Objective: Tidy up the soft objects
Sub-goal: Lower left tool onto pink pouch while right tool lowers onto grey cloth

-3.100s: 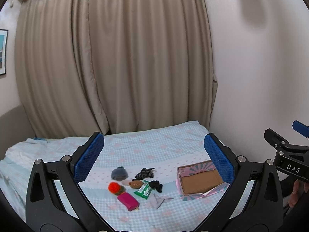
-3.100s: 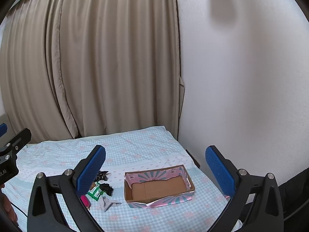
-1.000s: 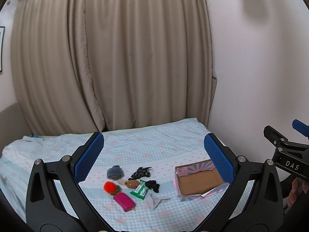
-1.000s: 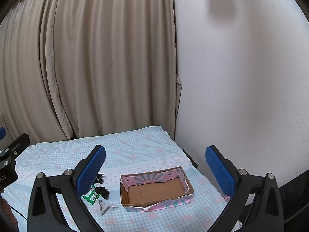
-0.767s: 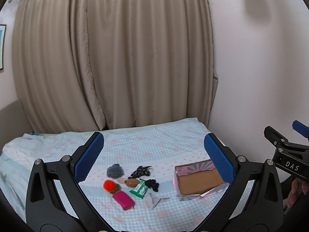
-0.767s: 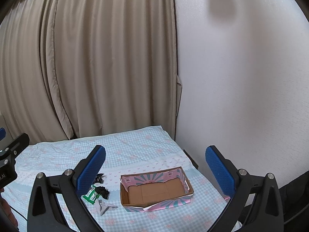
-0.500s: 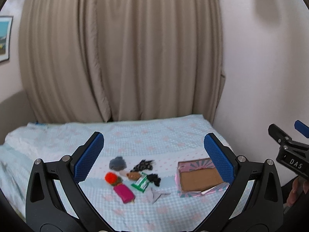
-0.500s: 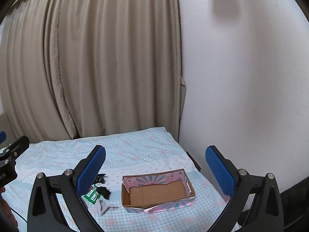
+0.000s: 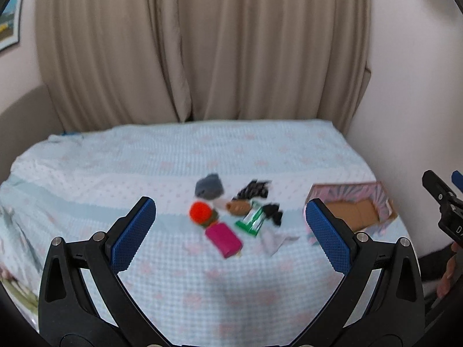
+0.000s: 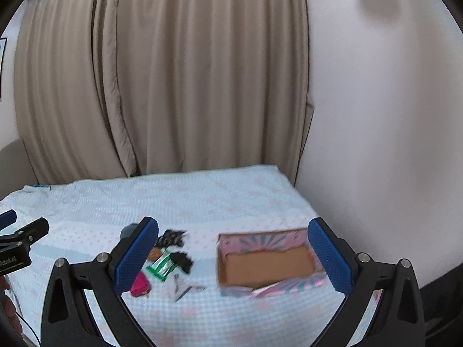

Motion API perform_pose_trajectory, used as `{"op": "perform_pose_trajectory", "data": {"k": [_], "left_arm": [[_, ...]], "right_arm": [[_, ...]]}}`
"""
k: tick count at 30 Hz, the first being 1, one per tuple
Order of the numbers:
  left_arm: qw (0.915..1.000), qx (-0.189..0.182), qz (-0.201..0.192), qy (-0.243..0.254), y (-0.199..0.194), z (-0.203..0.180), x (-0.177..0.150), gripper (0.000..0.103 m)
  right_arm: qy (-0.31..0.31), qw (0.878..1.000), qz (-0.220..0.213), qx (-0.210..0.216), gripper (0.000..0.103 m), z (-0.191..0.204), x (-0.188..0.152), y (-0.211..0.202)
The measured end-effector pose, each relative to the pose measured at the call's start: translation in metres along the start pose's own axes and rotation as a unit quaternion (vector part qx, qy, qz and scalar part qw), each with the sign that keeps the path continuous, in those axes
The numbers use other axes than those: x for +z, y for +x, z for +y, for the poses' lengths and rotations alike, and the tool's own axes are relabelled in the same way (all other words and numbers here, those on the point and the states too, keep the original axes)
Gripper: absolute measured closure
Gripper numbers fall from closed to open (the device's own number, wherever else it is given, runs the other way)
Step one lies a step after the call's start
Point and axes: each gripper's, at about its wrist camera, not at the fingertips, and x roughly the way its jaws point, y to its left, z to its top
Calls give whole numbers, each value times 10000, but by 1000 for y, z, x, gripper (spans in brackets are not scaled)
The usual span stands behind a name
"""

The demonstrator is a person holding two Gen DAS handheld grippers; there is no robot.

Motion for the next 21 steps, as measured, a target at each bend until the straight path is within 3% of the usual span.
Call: {"op": "perform_pose_trajectory", "data": {"k": [10,15,21], "left_arm": [[9912,-597,1066,-515,107,80,-29,0],[9824,-680,1595,-695,183,83,-54,0],[9677,-784,2233,-862,269,60,-98,0]], "right_arm": [[350,9967,698,-208,0,70,-57,56],[476,9935,990,-312,0,93,-90,101],[519,9884,1398,-299,0,109,-138,167]]}}
